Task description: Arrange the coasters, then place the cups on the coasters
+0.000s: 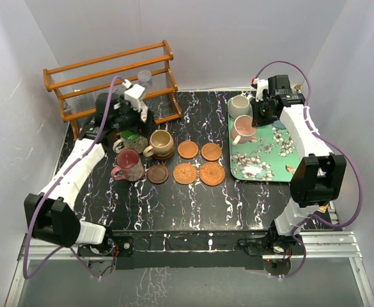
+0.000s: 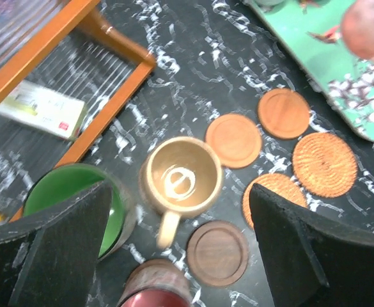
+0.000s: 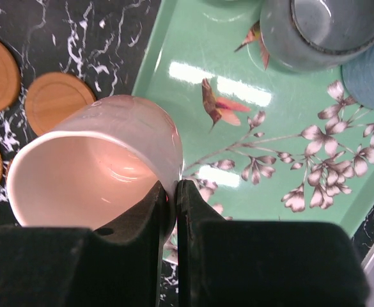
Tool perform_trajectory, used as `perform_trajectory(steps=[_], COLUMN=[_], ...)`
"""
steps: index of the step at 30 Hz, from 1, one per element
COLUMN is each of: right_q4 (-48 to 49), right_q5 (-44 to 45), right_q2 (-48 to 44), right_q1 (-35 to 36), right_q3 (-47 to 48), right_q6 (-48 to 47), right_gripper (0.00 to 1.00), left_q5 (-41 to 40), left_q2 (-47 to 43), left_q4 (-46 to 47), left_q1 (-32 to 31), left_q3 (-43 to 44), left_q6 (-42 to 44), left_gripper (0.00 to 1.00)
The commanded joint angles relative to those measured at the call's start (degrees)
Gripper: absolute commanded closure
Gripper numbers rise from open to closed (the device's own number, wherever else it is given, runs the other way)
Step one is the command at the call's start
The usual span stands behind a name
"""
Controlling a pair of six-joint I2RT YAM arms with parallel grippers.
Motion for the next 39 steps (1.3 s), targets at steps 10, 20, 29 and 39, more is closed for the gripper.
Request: perform_trajectory(steps=[10,20,29,39], right_q4=[17.7,22.6,23.9,24.8], right_q5=[12.2,15.6,17.9,10.7], right_q2=[-5.8,-8.9,-10.3,-10.8], right_q1=[10.5,15.6,18.4,18.8], right_q3=[-2.7,-4.8,-6.3,-7.3], right_q6=[11.4,15.1,15.9,17.1], right_gripper=[1.00,1.00,1.00,1.00], left_q5=[-8.5,-12.0,-11.7,-10.7], left_q2=[19.4,32.8,39.5,41.4], left_q4=[-7.1,-8.5,-8.7,-8.4], left_q1=[-20.2,-25.5,-26.1,-26.1], left_q3=[27.0,40.9,45.5,44.6], left_q6=[-14.8,-21.5,-22.6,-21.7], left_gripper=[0.28,0.34,0.45,0.76])
